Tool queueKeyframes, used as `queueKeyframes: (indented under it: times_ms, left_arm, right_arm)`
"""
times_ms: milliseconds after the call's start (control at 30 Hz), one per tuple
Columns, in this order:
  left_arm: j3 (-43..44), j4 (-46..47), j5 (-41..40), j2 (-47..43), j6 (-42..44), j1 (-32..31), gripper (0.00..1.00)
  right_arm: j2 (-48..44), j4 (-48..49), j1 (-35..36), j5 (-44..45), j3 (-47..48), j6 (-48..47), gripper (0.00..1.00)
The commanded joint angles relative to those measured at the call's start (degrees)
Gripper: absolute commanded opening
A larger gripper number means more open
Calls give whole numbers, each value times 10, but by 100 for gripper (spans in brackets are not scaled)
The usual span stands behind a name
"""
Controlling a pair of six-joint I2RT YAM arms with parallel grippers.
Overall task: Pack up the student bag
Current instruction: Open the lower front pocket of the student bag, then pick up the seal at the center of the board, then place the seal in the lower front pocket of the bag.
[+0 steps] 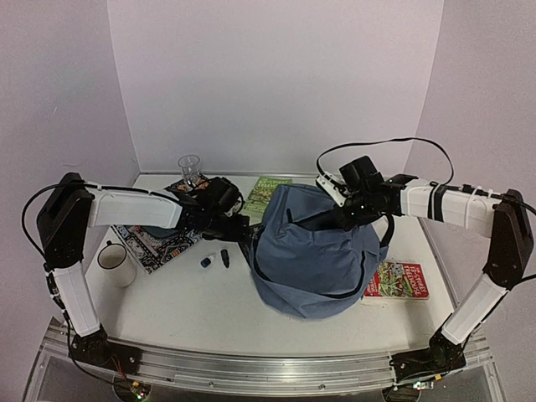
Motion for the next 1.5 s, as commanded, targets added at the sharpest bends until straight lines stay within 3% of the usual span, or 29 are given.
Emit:
queueKeyframes:
  times_ms: [0,367,533,767,1000,1467]
  left_arm:
    - [5,-115,-51,-14,28,20,75]
    - [10,-200,14,31,61,47,62]
    - [29,-217,25,60,75,53,50]
    - [40,-240,43,82,84,63,40]
    - [34,-244,65,65,75,63,20]
    - [106,-206,191,-23,-17,36,15]
  right_arm:
    - [-34,-15,0,1,23,19,0]
    - [-34,-17,0,-6,21,19,0]
    - [-33,-17,0,-9,22,20,0]
    - [-37,-17,1,-5,19,19,0]
    - [-37,-19,0,-12,27,22,0]
    - [-27,-43,1,-52,55,76,0]
